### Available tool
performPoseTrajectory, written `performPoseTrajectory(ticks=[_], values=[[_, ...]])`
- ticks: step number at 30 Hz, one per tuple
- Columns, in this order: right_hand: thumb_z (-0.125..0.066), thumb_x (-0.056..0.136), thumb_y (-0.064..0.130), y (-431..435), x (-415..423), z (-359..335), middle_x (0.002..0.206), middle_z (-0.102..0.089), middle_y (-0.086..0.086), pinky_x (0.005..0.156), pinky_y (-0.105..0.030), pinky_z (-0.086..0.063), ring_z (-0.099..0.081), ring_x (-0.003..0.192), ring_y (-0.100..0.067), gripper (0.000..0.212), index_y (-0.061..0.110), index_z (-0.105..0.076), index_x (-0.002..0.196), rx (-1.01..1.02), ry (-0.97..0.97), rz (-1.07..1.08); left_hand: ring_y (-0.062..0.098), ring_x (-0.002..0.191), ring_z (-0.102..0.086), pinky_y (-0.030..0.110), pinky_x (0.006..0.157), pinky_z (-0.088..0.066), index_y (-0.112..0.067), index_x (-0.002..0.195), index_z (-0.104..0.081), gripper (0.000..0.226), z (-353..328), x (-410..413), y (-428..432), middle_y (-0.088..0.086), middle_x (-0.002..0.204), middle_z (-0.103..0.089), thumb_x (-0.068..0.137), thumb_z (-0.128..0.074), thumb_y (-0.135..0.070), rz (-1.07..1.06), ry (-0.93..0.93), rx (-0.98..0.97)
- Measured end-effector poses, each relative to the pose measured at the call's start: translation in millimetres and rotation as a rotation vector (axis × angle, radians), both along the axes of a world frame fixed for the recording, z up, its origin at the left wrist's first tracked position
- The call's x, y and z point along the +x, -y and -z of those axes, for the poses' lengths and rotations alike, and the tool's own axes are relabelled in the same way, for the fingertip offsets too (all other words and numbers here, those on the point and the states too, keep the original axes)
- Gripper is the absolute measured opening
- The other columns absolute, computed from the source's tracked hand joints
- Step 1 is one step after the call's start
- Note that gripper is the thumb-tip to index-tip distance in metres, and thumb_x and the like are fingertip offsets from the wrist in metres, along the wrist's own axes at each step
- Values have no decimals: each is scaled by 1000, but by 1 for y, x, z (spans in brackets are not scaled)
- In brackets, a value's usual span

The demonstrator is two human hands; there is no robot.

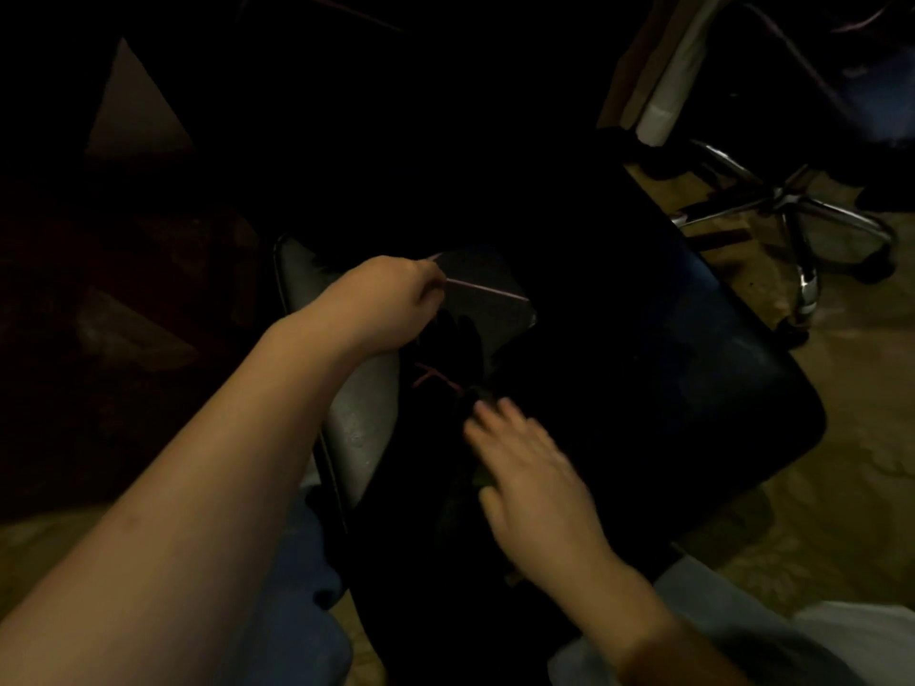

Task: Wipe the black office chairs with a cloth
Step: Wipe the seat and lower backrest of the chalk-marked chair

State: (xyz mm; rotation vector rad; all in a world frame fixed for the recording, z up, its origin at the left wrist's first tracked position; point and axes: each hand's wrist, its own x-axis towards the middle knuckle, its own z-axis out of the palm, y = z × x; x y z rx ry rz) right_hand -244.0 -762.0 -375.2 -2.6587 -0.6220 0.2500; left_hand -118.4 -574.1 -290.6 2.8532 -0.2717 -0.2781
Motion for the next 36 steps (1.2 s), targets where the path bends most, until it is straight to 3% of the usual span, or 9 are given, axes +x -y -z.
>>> performPoseTrajectory(ticks=[7, 10, 18, 22, 25, 27, 29, 33, 36], values=[[-54, 92, 5, 81, 51, -15, 158, -25, -1, 120, -41, -18, -12, 148, -19, 60, 14, -36, 148, 37, -80, 464, 31, 124, -49, 32, 95, -37, -11, 136, -49, 38, 6, 2, -15, 15, 134, -56, 102, -39, -24, -40, -160, 122], [-52, 94, 7, 78, 56, -17, 159, -22, 0, 118, -37, -18, -9, 148, -15, 58, 12, -33, 149, 21, -100, 444, 29, 126, -48, 29, 93, -37, -11, 137, -48, 39, 9, 2, -26, 14, 136, -54, 102, -39, -25, -45, -226, 169], [-54, 92, 9, 27, 69, -10, 158, -24, -4, 116, -27, -11, -17, 147, -18, 61, 11, -32, 149, 0, -8, 404, 31, 119, -53, 31, 91, -40, -11, 134, -52, 36, 11, 3, -36, 14, 127, -61, 102, -39, -24, -46, -135, 120], [-58, 83, 9, -40, 48, -5, 154, -33, -11, 117, -30, -11, -26, 145, -25, 63, 5, -41, 144, 27, -18, 112, 31, 120, -52, 31, 91, -40, -13, 135, -51, 37, 13, 2, -34, 14, 129, -59, 102, -39, -23, -54, -153, 117], [-65, 65, 14, -74, 23, 0, 137, -54, -14, 112, -35, -27, -47, 131, -30, 67, 5, -57, 131, 71, -32, -119, 30, 122, -51, 31, 93, -39, -12, 137, -49, 37, 13, 4, -25, 14, 132, -57, 103, -38, -23, -56, -151, 112], [-71, 59, 17, -78, 14, 5, 136, -56, -8, 109, -33, -30, -50, 128, -26, 75, 9, -56, 132, 93, -25, -181, 27, 126, -48, 30, 96, -37, -13, 140, -45, 39, 12, 4, -17, 11, 137, -53, 104, -36, -23, -50, -147, 104], [-66, 61, 18, -69, 14, 5, 135, -56, -5, 110, -33, -28, -50, 129, -25, 70, 12, -58, 131, 104, -15, -175, 25, 129, -46, 28, 99, -34, -14, 141, -44, 40, 11, 5, -11, 9, 141, -51, 104, -35, -23, -36, -133, 100], [-58, 80, 15, -34, 34, 2, 149, -42, -4, 117, -31, -1, -29, 144, -23, 58, 13, -51, 138, 62, -26, -61, 27, 128, -46, 29, 100, -34, -13, 138, -48, 38, 11, 7, -10, 11, 139, -52, 103, -36, -22, -27, -143, 101], [-61, 83, 9, 9, 58, 3, 154, -35, 0, 120, -35, -8, -21, 146, -21, 63, 16, -44, 144, 64, -5, 116, 28, 129, -45, 31, 101, -35, -14, 141, -45, 40, 11, 6, -12, 11, 141, -50, 103, -35, -22, -40, -199, 122]])
